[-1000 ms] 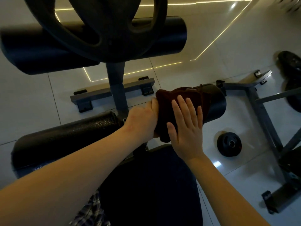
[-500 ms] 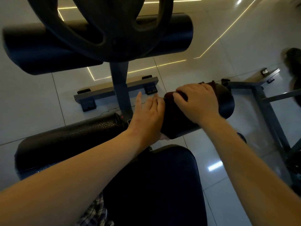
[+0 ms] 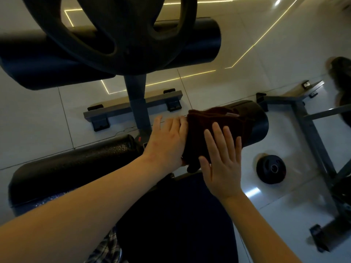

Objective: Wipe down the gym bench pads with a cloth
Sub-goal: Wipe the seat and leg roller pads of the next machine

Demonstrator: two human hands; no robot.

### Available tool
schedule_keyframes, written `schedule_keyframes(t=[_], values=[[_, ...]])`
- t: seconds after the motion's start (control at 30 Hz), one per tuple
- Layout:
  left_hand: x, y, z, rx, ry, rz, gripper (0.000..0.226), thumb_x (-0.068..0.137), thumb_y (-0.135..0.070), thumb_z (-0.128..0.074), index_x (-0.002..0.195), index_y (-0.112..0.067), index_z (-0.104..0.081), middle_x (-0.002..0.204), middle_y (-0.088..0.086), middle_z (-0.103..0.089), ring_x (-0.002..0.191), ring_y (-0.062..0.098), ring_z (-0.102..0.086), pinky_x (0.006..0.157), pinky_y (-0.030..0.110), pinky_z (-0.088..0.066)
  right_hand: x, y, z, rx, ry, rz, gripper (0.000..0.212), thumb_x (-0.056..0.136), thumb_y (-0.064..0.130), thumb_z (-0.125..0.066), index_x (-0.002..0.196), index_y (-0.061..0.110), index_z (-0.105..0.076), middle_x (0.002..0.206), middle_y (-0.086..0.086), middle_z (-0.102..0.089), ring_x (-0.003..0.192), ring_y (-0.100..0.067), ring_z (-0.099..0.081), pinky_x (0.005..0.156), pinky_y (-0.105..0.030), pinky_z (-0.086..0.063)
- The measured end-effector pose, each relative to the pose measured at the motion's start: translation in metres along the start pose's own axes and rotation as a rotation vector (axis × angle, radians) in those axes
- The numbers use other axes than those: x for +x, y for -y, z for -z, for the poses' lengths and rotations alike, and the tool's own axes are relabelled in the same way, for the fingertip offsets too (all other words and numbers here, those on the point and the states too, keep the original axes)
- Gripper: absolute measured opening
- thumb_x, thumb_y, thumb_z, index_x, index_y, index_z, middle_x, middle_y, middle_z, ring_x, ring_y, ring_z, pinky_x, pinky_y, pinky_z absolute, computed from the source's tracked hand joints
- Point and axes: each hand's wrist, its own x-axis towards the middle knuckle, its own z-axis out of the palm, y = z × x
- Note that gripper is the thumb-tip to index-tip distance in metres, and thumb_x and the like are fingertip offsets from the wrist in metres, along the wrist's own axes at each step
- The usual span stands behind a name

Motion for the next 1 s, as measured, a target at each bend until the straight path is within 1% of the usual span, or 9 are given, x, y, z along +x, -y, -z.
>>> schedule_keyframes(t=[0.13, 0.27, 0.33, 0.43, 0.53, 0.63, 0.77, 0.83, 1.0], values=[[0.001, 0.002, 0.002, -0.068, 0.004, 0.005, 0.108, 0.072, -0.075, -0.059, 0.147, -0.01, -0.016, 0.148, 0.007, -0.033, 0.136, 0.026, -0.032, 0.117, 0.05, -0.014, 0.058, -0.009, 0.008, -0.044, -0.043, -0.055, 0.049, 0.097, 0.046, -0.033, 0.125, 0.015, -0.058, 0.131, -0.006, -0.058, 0.128, -0.025, -0.048, 0.114, -0.046, -0.023], [0.002, 0.002, 0.006, -0.091, 0.025, 0.011, 0.115, 0.068, -0.076, -0.062, 0.147, -0.006, -0.016, 0.148, 0.009, -0.033, 0.136, 0.027, -0.032, 0.117, 0.048, -0.013, 0.105, -0.017, 0.021, -0.047, 0.127, -0.158, 0.045, 0.092, 0.049, -0.038, 0.108, 0.021, -0.068, 0.11, 0.0, -0.069, 0.107, -0.019, -0.059, 0.109, -0.039, -0.029], [0.002, 0.002, 0.007, -0.1, 0.025, 0.01, 0.116, 0.067, -0.075, -0.064, 0.146, -0.006, -0.016, 0.147, 0.009, -0.034, 0.135, 0.027, -0.033, 0.116, 0.046, -0.016, 0.104, -0.018, 0.02, -0.067, 0.134, -0.191, 0.045, 0.093, 0.049, -0.035, 0.109, 0.021, -0.067, 0.113, 0.001, -0.068, 0.111, -0.018, -0.057, 0.112, -0.04, -0.026], [0.0, 0.002, 0.007, -0.092, 0.015, 0.007, 0.114, 0.069, -0.075, -0.063, 0.147, -0.007, -0.014, 0.149, 0.008, -0.031, 0.135, 0.026, -0.032, 0.115, 0.045, -0.018, 0.071, -0.001, 0.014, -0.02, -0.003, -0.238, 0.046, 0.096, 0.042, -0.033, 0.123, 0.019, -0.061, 0.132, -0.001, -0.059, 0.132, -0.02, -0.044, 0.118, -0.044, -0.014], [0.0, 0.002, 0.006, -0.065, 0.001, -0.002, 0.109, 0.073, -0.067, -0.065, 0.146, -0.008, -0.01, 0.148, 0.009, -0.029, 0.135, 0.026, -0.032, 0.114, 0.044, -0.021, 0.022, 0.025, 0.0, 0.094, -0.102, -0.266, 0.052, 0.096, 0.033, -0.033, 0.143, 0.013, -0.044, 0.153, -0.007, -0.035, 0.147, -0.024, -0.019, 0.12, -0.047, -0.004], [-0.001, 0.0, 0.004, -0.016, -0.001, 0.006, 0.102, 0.077, -0.053, -0.068, 0.145, -0.007, -0.007, 0.148, 0.01, -0.028, 0.135, 0.027, -0.031, 0.114, 0.045, -0.022, -0.001, 0.039, -0.014, 0.116, -0.122, -0.292, 0.058, 0.094, 0.032, -0.033, 0.149, 0.015, -0.026, 0.159, -0.008, -0.018, 0.15, -0.024, -0.004, 0.12, -0.049, 0.0], [0.0, 0.0, 0.002, -0.031, -0.012, 0.006, 0.104, 0.074, -0.063, -0.066, 0.144, -0.008, -0.011, 0.144, 0.008, -0.034, 0.131, 0.026, -0.036, 0.112, 0.045, -0.023, 0.017, 0.018, -0.016, 0.121, -0.2, -0.285, 0.054, 0.094, 0.038, -0.033, 0.143, 0.017, -0.037, 0.154, -0.007, -0.03, 0.148, -0.023, -0.014, 0.12, -0.047, -0.002], [0.001, 0.0, 0.002, -0.057, -0.023, 0.011, 0.111, 0.067, -0.072, -0.066, 0.143, -0.008, -0.017, 0.141, 0.008, -0.039, 0.128, 0.025, -0.04, 0.111, 0.045, -0.025, 0.037, -0.003, -0.008, 0.112, -0.245, -0.386, 0.05, 0.095, 0.038, -0.034, 0.137, 0.015, -0.049, 0.149, -0.006, -0.041, 0.145, -0.024, -0.022, 0.12, -0.047, -0.004], [0.001, 0.002, 0.001, -0.048, -0.018, 0.011, 0.119, 0.061, -0.079, -0.066, 0.142, -0.004, -0.022, 0.137, 0.011, -0.043, 0.123, 0.028, -0.044, 0.107, 0.045, -0.029, 0.082, -0.059, 0.019, 0.011, -0.148, -0.575, 0.052, 0.089, 0.045, -0.036, 0.128, 0.02, -0.059, 0.144, 0.0, -0.048, 0.142, -0.021, -0.029, 0.12, -0.044, -0.007]])
